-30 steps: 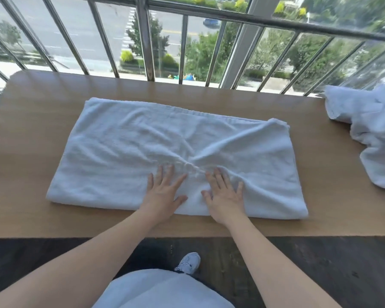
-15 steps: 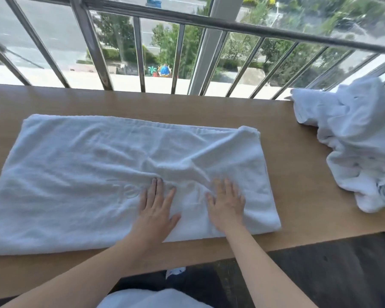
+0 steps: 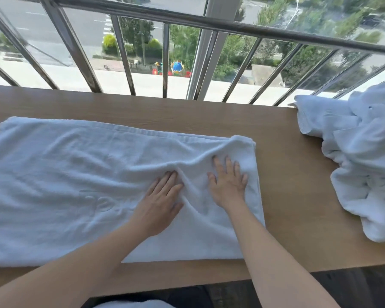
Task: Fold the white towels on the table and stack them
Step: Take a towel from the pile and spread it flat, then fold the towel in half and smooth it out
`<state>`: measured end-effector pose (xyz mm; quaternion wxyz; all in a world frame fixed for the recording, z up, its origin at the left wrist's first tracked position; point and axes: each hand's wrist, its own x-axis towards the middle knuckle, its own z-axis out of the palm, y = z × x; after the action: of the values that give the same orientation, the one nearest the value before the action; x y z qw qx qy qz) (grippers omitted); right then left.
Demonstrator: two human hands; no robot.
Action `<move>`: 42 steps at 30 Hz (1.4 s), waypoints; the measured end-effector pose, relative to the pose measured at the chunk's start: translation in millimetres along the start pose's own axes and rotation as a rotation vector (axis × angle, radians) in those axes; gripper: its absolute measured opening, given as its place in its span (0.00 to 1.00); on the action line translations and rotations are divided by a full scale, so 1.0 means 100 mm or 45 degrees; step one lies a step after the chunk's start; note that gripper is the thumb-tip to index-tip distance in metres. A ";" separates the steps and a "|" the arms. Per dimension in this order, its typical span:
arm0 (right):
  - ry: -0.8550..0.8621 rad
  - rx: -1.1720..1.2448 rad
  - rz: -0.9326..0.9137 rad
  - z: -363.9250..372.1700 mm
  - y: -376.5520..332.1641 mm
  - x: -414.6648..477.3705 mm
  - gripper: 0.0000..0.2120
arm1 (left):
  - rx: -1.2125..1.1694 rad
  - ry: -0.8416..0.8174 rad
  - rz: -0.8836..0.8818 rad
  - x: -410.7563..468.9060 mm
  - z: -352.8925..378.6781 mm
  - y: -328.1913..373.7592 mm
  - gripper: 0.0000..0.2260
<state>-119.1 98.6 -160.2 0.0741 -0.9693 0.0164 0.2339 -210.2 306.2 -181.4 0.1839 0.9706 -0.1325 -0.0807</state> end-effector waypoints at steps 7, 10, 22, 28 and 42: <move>0.047 0.030 0.090 -0.30 0.46 0.54 0.28 | -0.105 0.160 -0.291 0.82 -0.11 0.12 0.12; 0.185 0.081 0.076 -0.38 0.53 0.72 0.27 | -0.195 0.125 -0.442 1.26 -0.14 0.16 0.10; 0.464 0.557 -0.262 -0.48 0.79 1.01 0.31 | -0.332 0.519 -0.405 2.15 -0.44 0.35 0.02; 0.404 0.669 0.015 -0.52 0.86 1.01 0.25 | -0.407 0.333 -0.503 2.04 -0.14 0.49 0.17; 0.489 0.509 -0.094 -0.74 0.95 1.40 0.14 | 0.139 0.053 -0.326 1.79 0.38 1.06 0.29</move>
<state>32.7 -6.1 -172.4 0.2678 -0.9620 0.0407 0.0352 -71.8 147.5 -195.3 0.1216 0.9896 -0.0078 -0.0760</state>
